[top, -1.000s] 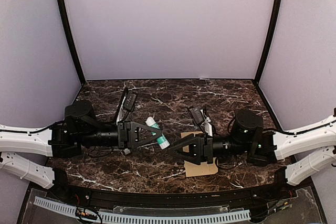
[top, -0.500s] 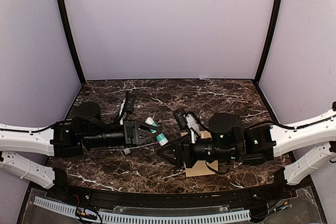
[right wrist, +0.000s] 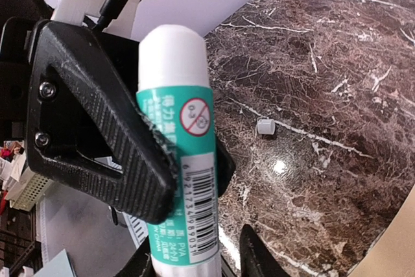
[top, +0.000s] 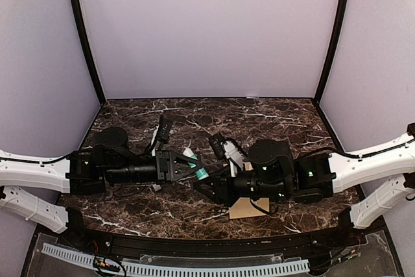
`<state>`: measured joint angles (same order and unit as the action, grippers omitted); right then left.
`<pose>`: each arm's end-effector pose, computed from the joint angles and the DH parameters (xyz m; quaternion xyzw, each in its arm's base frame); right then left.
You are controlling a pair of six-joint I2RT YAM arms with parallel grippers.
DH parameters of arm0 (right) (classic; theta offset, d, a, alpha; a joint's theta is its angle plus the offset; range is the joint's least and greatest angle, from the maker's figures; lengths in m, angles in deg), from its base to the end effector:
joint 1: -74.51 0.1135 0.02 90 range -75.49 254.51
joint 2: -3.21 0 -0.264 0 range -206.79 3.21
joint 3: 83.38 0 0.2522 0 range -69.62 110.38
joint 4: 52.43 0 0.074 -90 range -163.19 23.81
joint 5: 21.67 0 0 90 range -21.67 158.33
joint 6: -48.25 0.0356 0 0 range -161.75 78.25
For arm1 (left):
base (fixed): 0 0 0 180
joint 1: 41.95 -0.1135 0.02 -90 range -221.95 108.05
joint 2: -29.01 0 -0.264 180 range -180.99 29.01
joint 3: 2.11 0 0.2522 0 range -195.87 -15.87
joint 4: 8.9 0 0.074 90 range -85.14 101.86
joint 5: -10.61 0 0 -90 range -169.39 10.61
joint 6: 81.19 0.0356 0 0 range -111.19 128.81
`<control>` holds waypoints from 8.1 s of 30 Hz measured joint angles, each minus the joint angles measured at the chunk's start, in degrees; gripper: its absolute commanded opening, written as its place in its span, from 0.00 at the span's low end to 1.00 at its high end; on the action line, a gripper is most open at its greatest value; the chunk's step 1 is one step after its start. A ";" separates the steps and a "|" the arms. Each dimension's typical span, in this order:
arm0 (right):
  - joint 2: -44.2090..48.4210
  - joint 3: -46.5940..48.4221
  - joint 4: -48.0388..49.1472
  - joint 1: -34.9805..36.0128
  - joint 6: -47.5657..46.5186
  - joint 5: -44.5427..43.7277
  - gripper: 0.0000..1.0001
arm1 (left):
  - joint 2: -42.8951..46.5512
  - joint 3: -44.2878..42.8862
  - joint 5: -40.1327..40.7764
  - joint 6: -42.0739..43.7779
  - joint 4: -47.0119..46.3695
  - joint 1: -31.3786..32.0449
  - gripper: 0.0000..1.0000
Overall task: Place the letter into the envelope and seal it
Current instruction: Unscrew the solid glue.
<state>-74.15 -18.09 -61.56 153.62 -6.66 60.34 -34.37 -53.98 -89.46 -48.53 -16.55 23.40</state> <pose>0.0636 0.3042 0.2789 -0.2720 0.7779 0.4420 0.3544 0.1018 -0.2368 0.2919 0.1106 0.7217 -0.6277 0.2699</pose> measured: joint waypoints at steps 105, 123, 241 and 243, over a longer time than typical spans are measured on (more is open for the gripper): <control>12.13 -14.88 28.24 -9.84 12.92 27.32 0.70 | 4.68 -0.59 -8.59 10.05 -9.05 -2.16 0.00; 7.48 -5.97 11.63 -2.69 1.11 8.79 0.68 | 4.02 0.76 -3.89 3.76 -4.22 -2.16 0.00; 6.05 -8.13 31.23 -3.45 17.94 4.70 0.42 | 0.66 -0.20 -6.12 -0.33 -14.69 -2.38 0.00; 5.73 -7.91 31.82 -3.45 18.14 4.76 0.41 | 0.37 -0.20 -6.40 -0.33 -14.82 -2.38 0.00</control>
<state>-68.42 -26.00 -29.74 150.17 11.48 65.11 -33.99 -54.17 -95.86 -48.86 -31.37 21.01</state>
